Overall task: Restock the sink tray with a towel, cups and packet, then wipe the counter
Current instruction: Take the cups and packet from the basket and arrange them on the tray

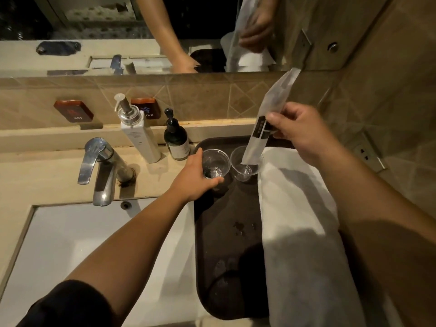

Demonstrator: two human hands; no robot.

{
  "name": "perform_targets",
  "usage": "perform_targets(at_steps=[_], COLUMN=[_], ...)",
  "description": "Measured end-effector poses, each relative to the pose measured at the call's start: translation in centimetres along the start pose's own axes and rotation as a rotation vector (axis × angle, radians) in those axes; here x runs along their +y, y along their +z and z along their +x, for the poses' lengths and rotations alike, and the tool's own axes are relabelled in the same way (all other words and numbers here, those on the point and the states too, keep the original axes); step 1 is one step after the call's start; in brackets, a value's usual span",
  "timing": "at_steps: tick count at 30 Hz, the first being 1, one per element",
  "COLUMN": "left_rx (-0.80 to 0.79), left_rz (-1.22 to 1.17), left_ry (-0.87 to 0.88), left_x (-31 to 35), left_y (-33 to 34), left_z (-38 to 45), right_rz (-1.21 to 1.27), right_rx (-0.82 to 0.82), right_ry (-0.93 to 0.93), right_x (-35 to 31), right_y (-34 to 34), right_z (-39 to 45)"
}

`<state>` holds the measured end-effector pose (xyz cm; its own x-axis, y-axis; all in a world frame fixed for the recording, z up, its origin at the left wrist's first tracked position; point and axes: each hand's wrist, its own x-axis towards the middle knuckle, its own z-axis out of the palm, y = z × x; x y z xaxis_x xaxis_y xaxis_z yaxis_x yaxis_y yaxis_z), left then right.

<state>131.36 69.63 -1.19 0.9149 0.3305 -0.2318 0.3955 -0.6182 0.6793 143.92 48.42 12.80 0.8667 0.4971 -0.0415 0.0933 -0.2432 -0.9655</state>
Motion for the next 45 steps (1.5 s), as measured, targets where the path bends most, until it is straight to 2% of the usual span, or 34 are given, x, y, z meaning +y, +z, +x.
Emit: perform_targets(at_steps=[3,5,8,10,12,14,19,27,29,35,45], left_rx=[-0.040,-0.015,0.183,0.252,0.150,0.062,0.022,-0.068,-0.098,-0.116,-0.179], left_rz=[-0.057,-0.015,0.005,-0.134,-0.284,-0.326,-0.340,-0.131,-0.084,0.006,0.259], left_ry=[0.005,0.031,0.102,0.144,0.157,0.165,0.078,-0.065,-0.096,-0.075,0.022], left_x=[0.5,1.0,2.0,3.1,4.3,4.7,3.2,0.0,-0.4,-0.5,-0.5], left_y=[-0.6,-1.1,-1.7,-2.1,-2.3,-1.9,0.0,4.8,6.0,7.9,9.4], left_z=[-0.7,-1.8,-4.9,-7.7,-10.9,-13.5,-17.1,-20.2,-20.6,-20.5,-19.6], right_rz=[0.037,0.011,-0.005,-0.006,-0.023,-0.028,-0.048,-0.114,-0.142,-0.489,-0.704], right_rx=[-0.007,-0.013,-0.044,-0.066,-0.085,-0.096,-0.104,-0.111,-0.105,-0.037,-0.020], right_ry=[0.003,0.021,0.063,0.085,0.101,0.120,0.195,0.526,0.558,0.361,0.261], right_x=[-1.4,-1.6,-1.3,-1.2,-1.1,-1.1,0.0,8.1,9.9,12.9,15.5], right_y=[0.2,1.2,3.0,4.2,5.2,6.2,8.0,10.6,11.1,12.9,13.5], right_z=[-2.6,-4.2,-6.0,-7.0,-7.8,-8.4,-10.1,-13.2,-13.6,-13.4,-12.8])
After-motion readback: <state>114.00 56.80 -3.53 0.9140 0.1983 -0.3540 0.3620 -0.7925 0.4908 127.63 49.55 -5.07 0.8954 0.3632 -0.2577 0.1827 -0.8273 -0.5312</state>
